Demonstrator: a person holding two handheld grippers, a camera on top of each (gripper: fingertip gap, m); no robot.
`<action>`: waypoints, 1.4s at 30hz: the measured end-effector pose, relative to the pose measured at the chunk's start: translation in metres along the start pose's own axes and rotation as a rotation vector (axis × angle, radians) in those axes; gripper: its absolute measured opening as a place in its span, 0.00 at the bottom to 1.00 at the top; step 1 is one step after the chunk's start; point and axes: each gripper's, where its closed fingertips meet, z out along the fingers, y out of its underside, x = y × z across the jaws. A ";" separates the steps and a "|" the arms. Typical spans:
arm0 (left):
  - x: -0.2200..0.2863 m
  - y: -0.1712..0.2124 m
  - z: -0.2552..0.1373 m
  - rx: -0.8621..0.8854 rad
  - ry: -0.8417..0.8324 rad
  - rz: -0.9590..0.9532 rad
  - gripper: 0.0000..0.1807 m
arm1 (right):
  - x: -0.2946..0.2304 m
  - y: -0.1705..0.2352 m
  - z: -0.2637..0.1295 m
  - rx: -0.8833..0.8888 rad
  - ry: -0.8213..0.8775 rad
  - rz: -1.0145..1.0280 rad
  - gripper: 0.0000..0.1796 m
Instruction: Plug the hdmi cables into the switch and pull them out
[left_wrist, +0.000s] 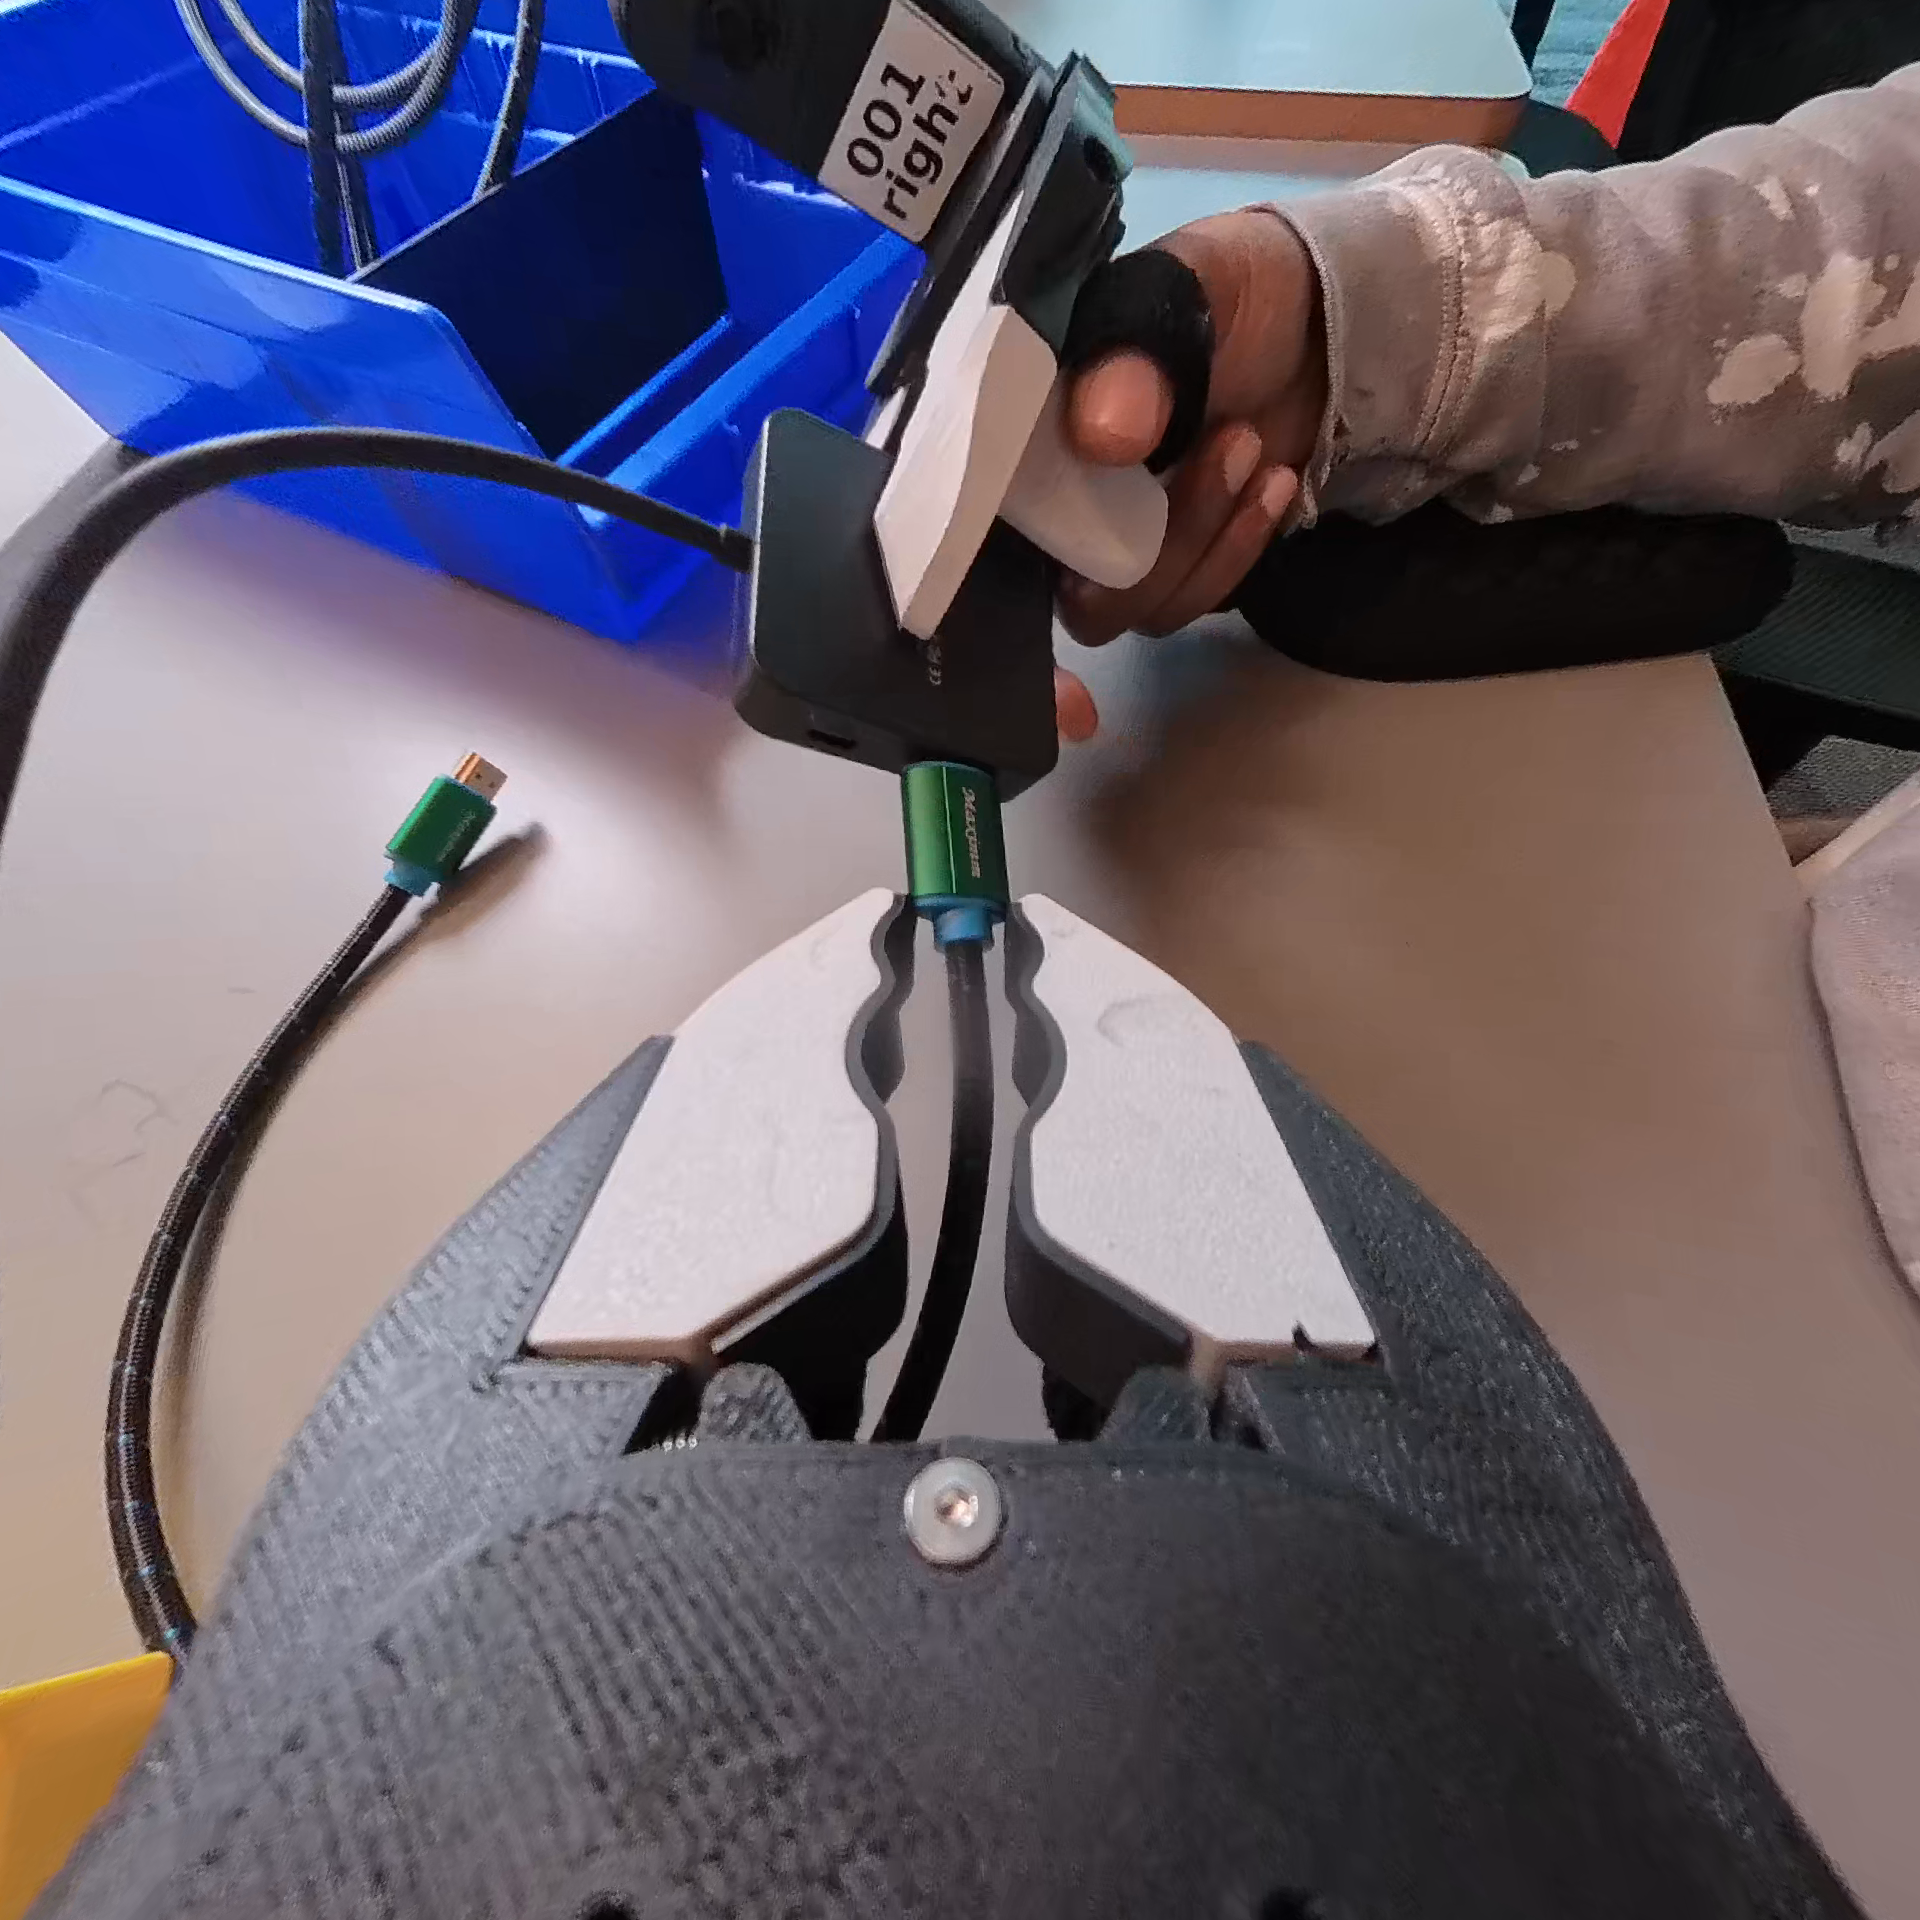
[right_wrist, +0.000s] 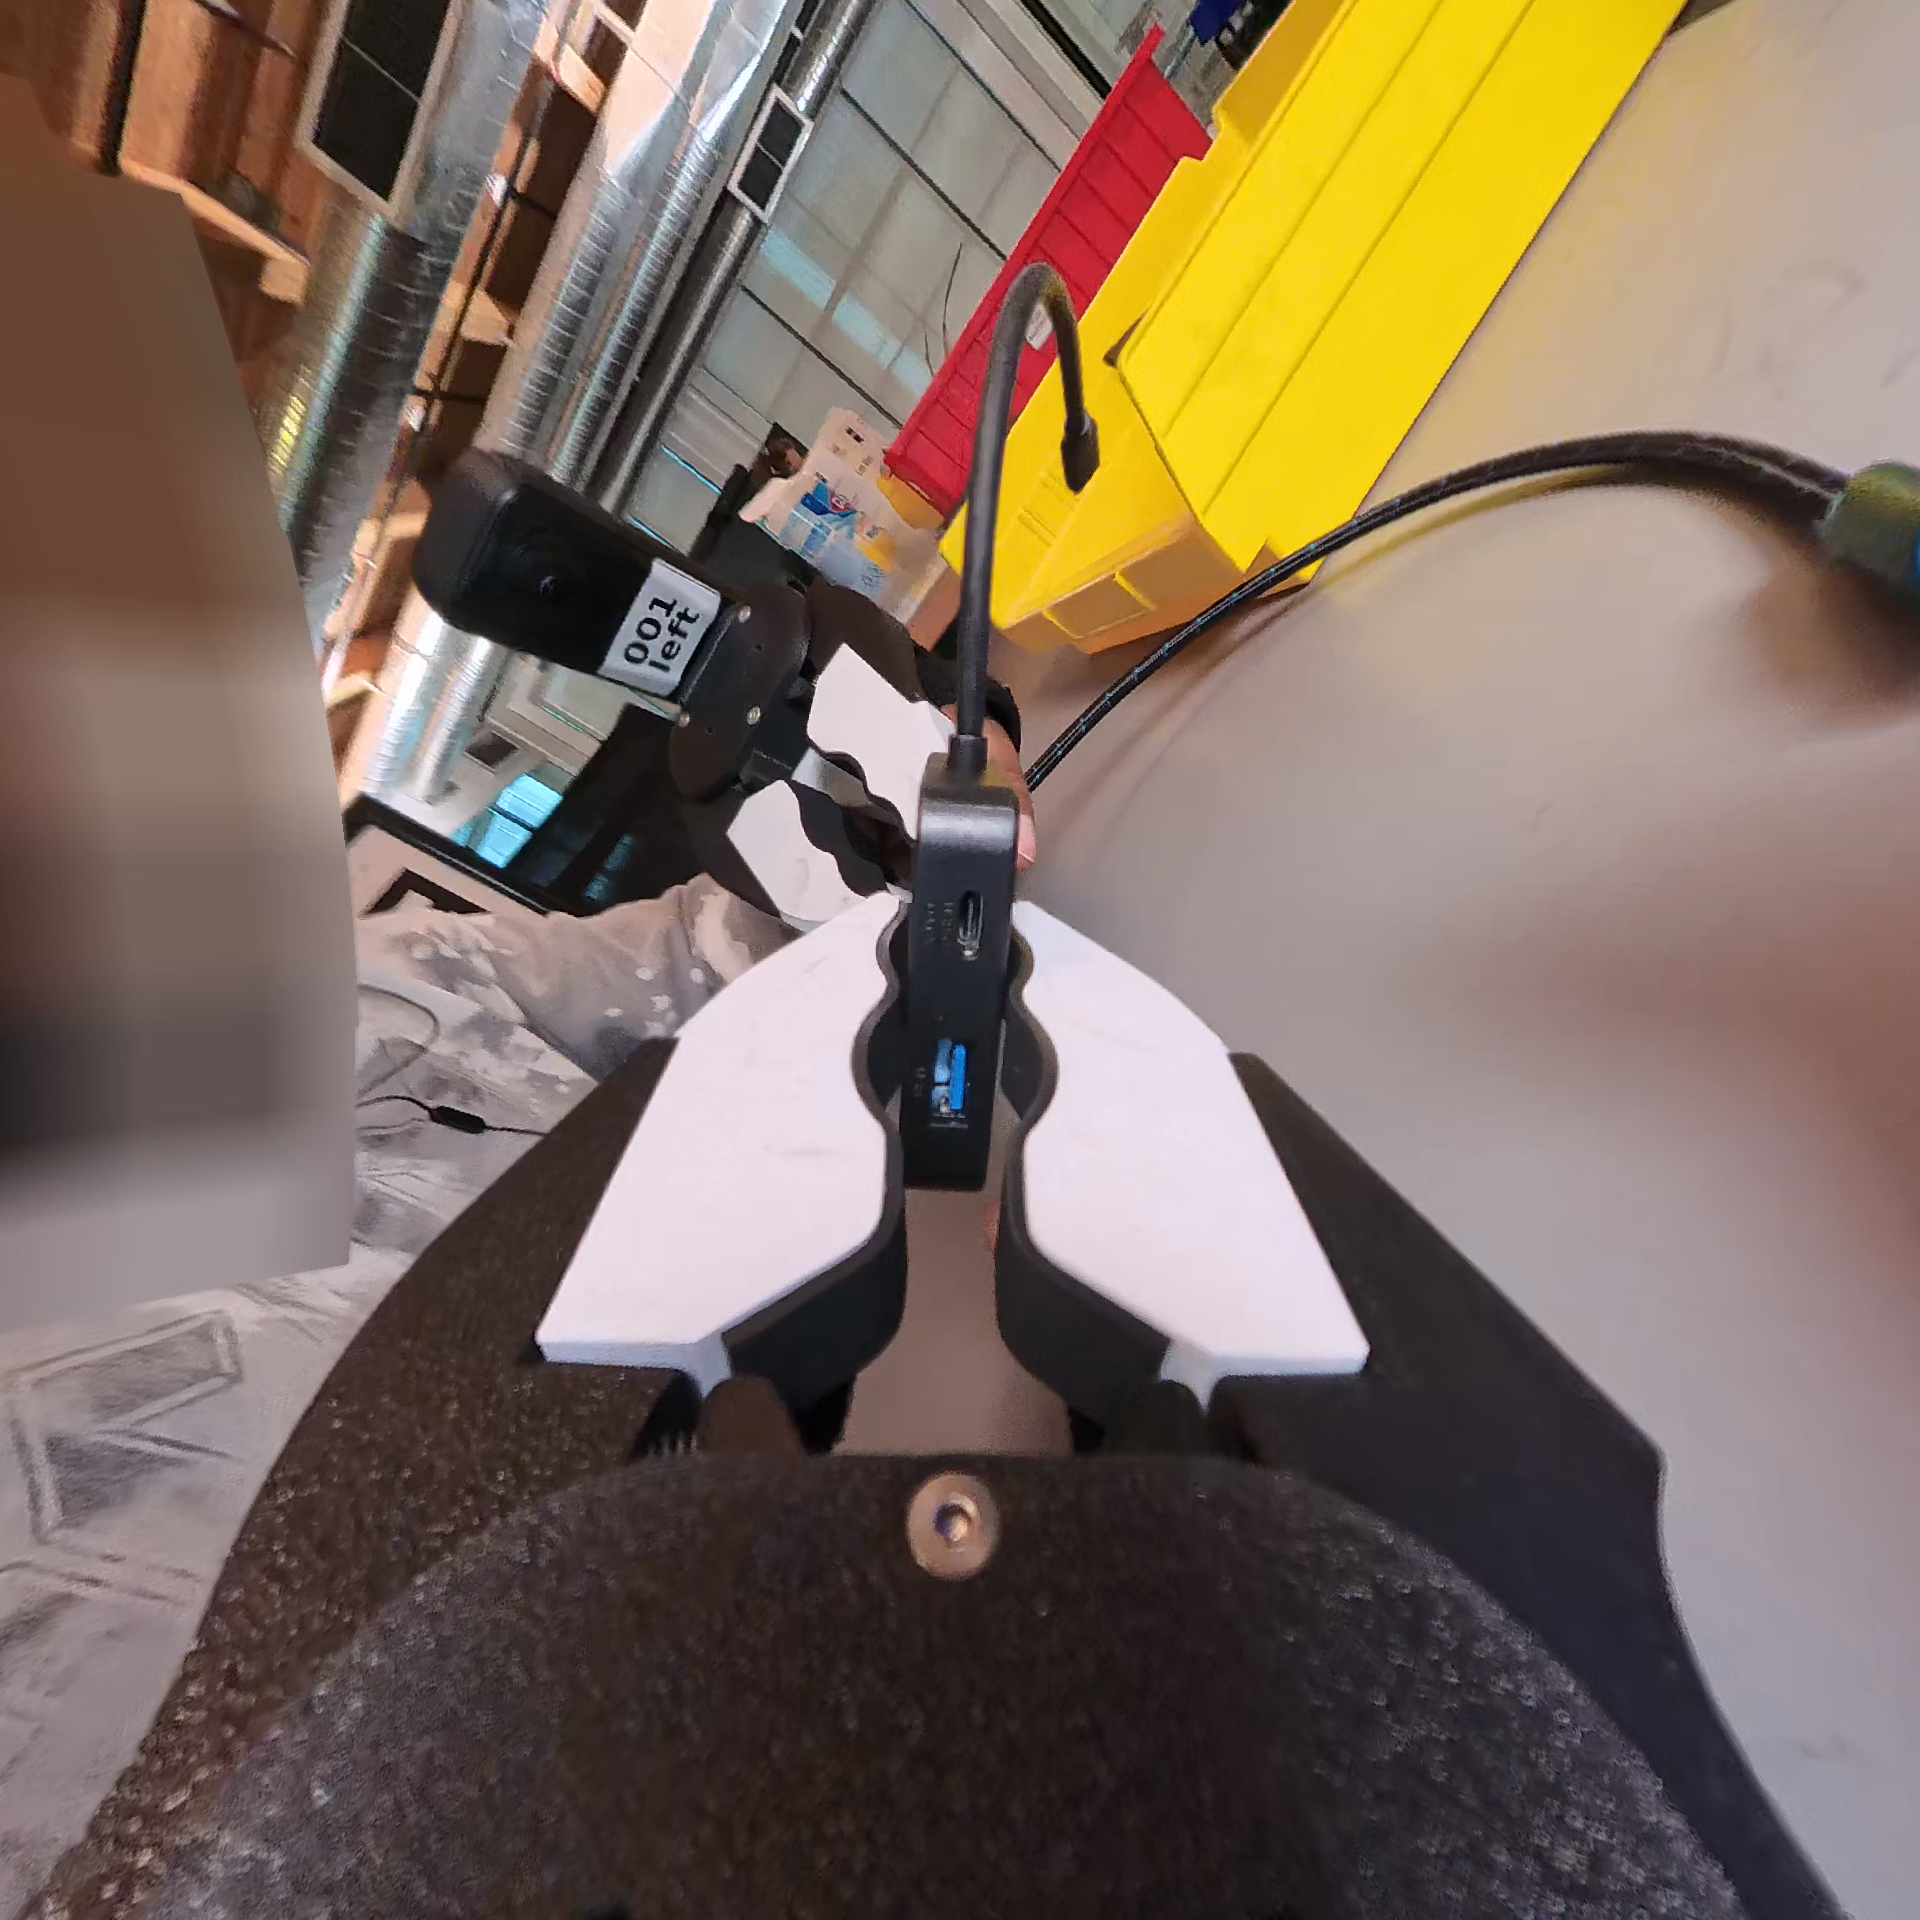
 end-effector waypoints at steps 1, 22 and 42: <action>0.000 -0.001 0.000 0.010 -0.002 0.017 0.10 | -0.001 0.000 0.000 -0.011 0.013 -0.037 0.08; -0.026 -0.041 -0.071 0.418 -0.267 -0.046 0.20 | -0.157 -0.175 -0.100 0.141 0.398 -0.596 0.07; -0.031 -0.007 -0.044 0.255 -0.229 -0.082 0.20 | -0.018 -0.317 -0.249 0.707 0.980 -0.217 0.07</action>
